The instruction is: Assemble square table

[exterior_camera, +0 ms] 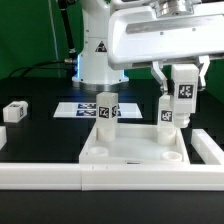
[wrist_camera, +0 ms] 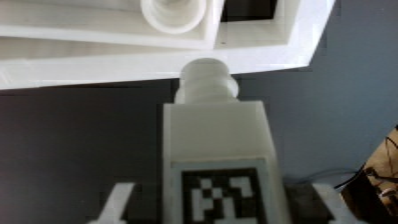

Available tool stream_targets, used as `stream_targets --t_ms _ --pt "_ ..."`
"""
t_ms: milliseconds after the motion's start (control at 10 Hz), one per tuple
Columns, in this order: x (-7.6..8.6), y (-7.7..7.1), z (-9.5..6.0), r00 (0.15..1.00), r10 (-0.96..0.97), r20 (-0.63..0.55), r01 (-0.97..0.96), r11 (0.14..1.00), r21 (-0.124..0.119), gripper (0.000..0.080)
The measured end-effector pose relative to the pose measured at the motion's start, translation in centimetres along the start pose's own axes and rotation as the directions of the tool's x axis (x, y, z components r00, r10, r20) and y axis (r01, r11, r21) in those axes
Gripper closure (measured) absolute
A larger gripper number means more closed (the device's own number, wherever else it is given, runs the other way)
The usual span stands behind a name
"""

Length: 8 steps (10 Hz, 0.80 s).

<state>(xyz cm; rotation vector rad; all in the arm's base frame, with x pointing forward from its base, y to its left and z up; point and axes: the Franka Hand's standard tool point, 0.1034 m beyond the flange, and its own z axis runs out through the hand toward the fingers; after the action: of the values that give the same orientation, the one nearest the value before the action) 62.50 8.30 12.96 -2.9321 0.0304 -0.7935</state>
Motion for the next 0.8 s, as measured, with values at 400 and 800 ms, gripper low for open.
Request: stream_targets --t_ms 400,800 --pt "-2.4 2.1 1.2 0.998 -0.039 -0.056 0.036 0.998 -0.059 0.0512" --pt "-2.1 2.2 1.8 0.998 -0.028 -0.047 0.026 0.998 -0.055 0.0512"
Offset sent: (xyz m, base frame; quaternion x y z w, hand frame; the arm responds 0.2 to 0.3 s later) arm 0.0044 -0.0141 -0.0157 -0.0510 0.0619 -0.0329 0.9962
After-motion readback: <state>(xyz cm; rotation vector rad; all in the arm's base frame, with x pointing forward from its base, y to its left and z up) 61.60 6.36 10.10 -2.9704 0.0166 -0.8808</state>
